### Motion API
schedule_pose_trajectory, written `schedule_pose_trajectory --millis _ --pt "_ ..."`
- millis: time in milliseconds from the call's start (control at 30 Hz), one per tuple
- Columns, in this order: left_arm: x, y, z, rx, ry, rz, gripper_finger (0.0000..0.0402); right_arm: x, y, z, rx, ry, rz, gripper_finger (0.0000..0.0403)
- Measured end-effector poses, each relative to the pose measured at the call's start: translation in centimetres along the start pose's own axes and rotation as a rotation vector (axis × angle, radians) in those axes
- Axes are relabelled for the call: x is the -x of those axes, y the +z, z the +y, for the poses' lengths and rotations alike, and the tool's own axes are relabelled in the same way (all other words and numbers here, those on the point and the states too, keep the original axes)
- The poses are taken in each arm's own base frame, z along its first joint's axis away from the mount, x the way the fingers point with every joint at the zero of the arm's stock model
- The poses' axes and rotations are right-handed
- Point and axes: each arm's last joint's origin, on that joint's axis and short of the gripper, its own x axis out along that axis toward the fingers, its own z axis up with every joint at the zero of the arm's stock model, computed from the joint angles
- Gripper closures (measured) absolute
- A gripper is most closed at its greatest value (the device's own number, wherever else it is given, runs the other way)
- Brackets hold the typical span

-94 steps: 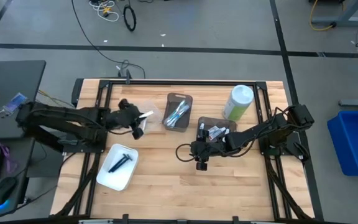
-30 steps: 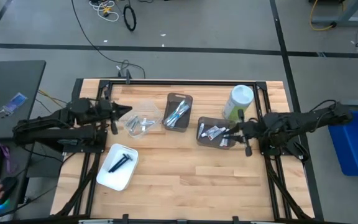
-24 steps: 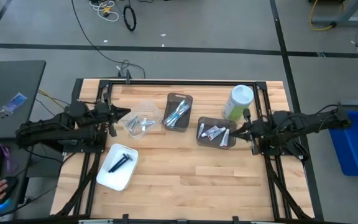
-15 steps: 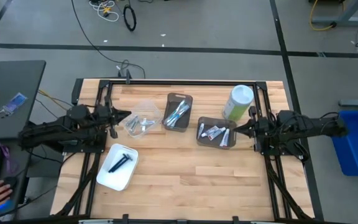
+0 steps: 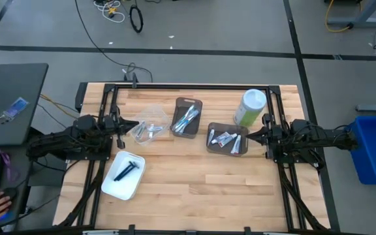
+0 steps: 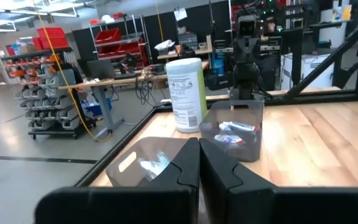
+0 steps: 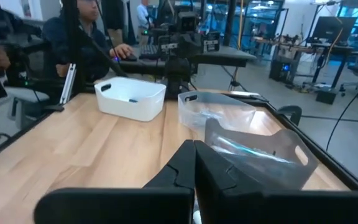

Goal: Pick & Place Travel size toiletries
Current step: Return to Home Position

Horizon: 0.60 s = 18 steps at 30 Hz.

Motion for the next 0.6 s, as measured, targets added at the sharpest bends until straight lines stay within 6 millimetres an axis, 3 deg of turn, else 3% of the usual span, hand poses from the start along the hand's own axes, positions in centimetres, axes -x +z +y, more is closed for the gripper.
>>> schedule_pose_trajectory --millis 467,600 --pt "-0.7 -2.3 -0.6 0.009 -0.067 -0.035 0.0397 -1.5 -3.5 0.4 -0.021 -0.007 -0.072 0.04" --pt "-0.9 -2.8 -0.8 0.013 -0.079 -0.059 0.0391 -1.6 -3.6 0.3 -0.028 -0.016 -0.095 0.04"
